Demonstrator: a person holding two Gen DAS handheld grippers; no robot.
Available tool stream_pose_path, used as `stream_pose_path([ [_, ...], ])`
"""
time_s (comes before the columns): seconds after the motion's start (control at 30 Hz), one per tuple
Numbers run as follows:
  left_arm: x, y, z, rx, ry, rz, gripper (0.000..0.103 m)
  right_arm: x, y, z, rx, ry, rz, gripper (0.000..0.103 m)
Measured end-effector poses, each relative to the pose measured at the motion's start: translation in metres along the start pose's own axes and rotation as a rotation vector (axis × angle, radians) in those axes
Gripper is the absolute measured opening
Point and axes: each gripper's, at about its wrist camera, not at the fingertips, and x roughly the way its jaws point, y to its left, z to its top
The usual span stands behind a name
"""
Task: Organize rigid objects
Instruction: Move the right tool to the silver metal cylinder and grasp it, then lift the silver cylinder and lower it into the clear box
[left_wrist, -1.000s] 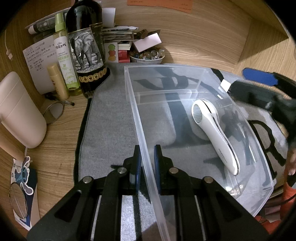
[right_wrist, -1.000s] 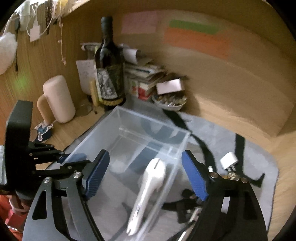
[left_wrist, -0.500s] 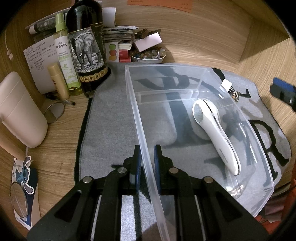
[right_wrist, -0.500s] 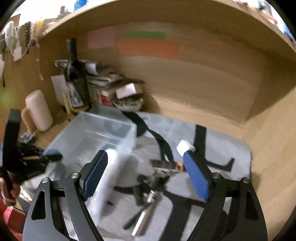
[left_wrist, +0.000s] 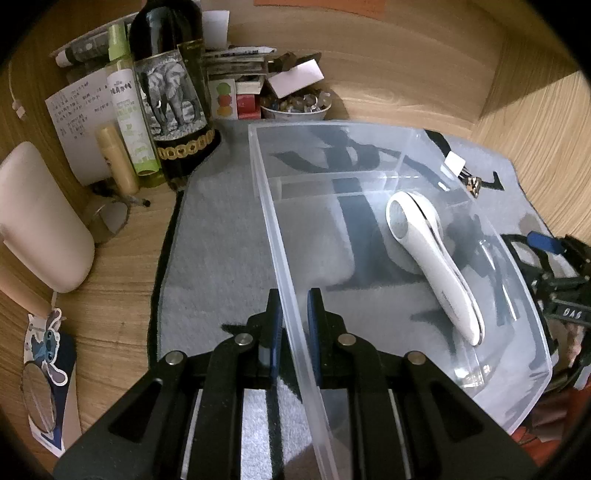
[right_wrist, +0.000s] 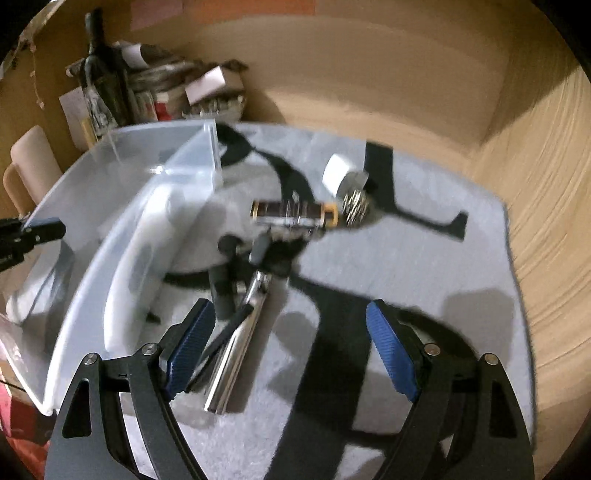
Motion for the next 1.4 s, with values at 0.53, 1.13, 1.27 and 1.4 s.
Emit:
stream_pose_path([
  [0.53,0.000,-0.003,0.002,-0.009,0.000,0.007,0.013,0.017,0.006,-0.012,0.019,0.023,0.055,0.023],
  [1.13,-0.001,-0.004,0.003,-0.005,-0.006,0.019,0.012,-0.008,-0.005,0.001,0.048,-0.059,0.048,0.007],
  [1.27,-0.002,-0.005,0.003,-0.005,-0.006,0.020,0.012,0.004,-0.007,-0.001,0.051,-0.009,0.047,0.009],
  [1.4,-0.002,-0.005,0.003,-0.006,-0.006,0.019,0.012,0.020,-0.010,-0.007,0.059,0.043,0.065,0.028],
])
